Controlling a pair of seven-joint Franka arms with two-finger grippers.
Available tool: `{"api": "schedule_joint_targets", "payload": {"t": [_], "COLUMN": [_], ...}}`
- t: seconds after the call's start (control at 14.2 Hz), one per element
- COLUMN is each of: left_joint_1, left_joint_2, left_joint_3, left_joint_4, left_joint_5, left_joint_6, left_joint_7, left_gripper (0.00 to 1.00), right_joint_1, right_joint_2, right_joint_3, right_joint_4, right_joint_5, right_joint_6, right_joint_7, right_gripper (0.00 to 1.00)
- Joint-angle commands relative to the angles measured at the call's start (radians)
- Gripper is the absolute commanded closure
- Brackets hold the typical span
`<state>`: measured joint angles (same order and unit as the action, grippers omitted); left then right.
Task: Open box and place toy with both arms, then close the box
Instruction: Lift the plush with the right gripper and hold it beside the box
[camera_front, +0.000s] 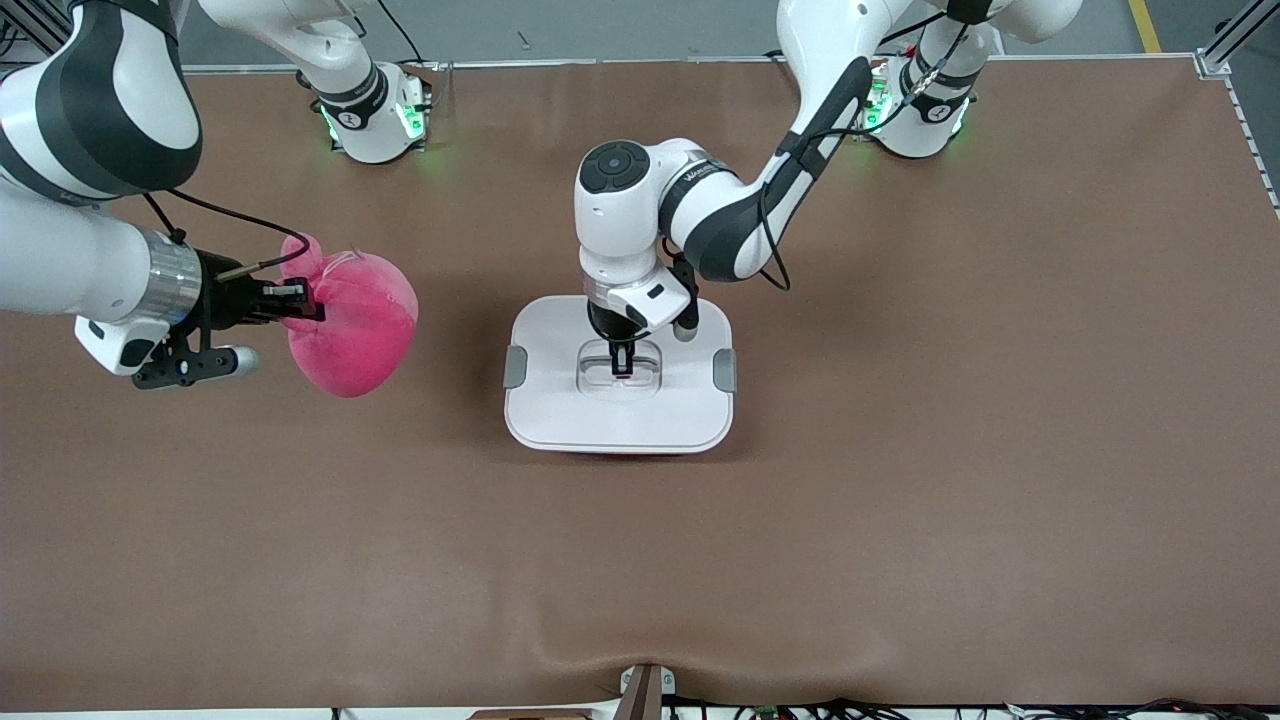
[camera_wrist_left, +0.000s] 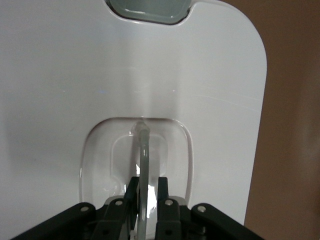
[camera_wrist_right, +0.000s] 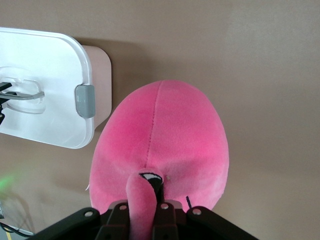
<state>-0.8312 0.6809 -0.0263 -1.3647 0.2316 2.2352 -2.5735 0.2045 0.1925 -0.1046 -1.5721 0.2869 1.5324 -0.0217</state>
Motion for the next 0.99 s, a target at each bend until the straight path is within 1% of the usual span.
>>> {"api": "schedule_joint_targets", "payload": {"t": [0.0, 0.07, 0.14, 0.49, 0.56, 0.78, 0.92], "left_joint_1": [0.001, 0.001, 0.000, -0.002, -0.002, -0.003, -0.005], "left_joint_2": [-0.007, -0.009, -0.009, -0.012, -0.014, -0.015, -0.027], "left_joint_3": [-0.006, -0.007, -0.007, -0.007, -0.007, -0.009, -0.014], "left_joint_4": [-0.011, -0.011, -0.013, -0.016, -0.016, -0.016, -0.017], "left_joint_5": [0.005, 0.005, 0.005, 0.005, 0.005, 0.003, 0.003], "left_joint_6": [0.003, 0.003, 0.001, 0.001, 0.001, -0.002, -0.021], "left_joint_7": [-0.016, -0.016, -0.016, -0.016, -0.016, -0.016, -0.014], "left_gripper": [0.81, 0.83, 0.87, 0.92, 0.96, 0.97, 1.00], "right_joint_1": [0.003, 0.003, 0.001, 0.001, 0.001, 0.001, 0.000], "right_joint_2": [0.005, 0.005, 0.005, 0.004, 0.004, 0.001, 0.001], "right_joint_3": [-0.006, -0.006, -0.006, -0.006, -0.006, -0.006, -0.006], "right_joint_4": [0.024, 0.024, 0.024, 0.024, 0.024, 0.026, 0.030], "right_joint_5": [0.020, 0.018, 0.018, 0.018, 0.018, 0.018, 0.018], "right_joint_6": [-0.023, -0.023, -0.023, -0.034, -0.046, -0.048, -0.055], "right_joint_7": [0.022, 0.022, 0.020, 0.020, 0.022, 0.022, 0.020], "right_gripper": [1.00, 1.00, 1.00, 1.00, 1.00, 1.00, 1.00]}}
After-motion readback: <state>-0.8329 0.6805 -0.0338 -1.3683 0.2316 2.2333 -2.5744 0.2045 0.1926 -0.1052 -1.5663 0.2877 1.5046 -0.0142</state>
